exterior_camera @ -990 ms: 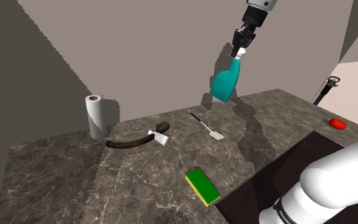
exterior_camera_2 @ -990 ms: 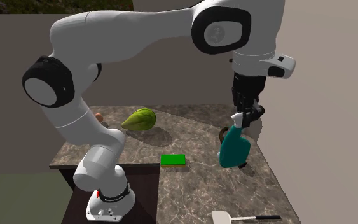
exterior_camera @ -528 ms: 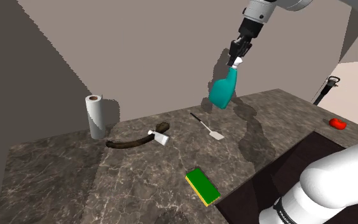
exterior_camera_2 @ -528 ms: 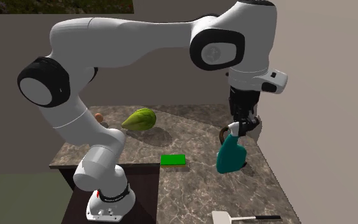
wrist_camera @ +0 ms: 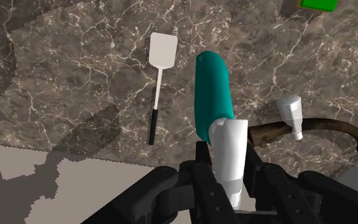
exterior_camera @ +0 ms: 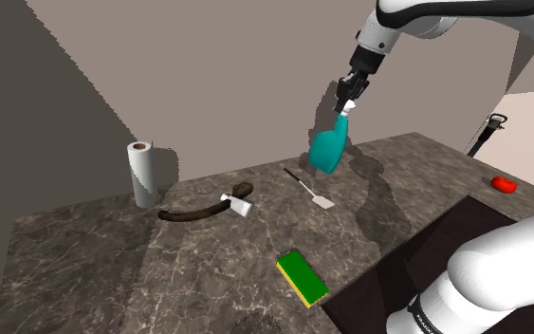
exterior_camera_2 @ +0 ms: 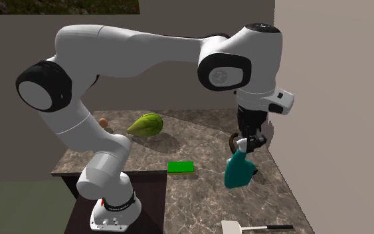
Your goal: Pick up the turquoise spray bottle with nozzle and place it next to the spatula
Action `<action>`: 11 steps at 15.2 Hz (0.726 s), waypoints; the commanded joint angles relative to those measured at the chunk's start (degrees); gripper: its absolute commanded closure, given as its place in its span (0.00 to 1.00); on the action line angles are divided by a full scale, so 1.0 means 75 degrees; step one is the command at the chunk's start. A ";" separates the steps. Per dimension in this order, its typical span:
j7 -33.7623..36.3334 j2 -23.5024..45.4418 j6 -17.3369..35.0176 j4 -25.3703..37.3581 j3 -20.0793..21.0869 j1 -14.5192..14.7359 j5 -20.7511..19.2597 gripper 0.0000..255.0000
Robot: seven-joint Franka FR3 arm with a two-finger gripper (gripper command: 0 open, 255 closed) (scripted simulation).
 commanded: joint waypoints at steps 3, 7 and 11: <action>-0.0024 -0.0041 0.0400 -0.0436 0.0005 0.0003 0.0011 1.00; -0.0047 -0.0054 0.0810 -0.0859 0.0013 0.0007 0.0023 1.00; -0.0069 -0.0040 0.1221 -0.1256 0.0021 0.0012 0.0036 1.00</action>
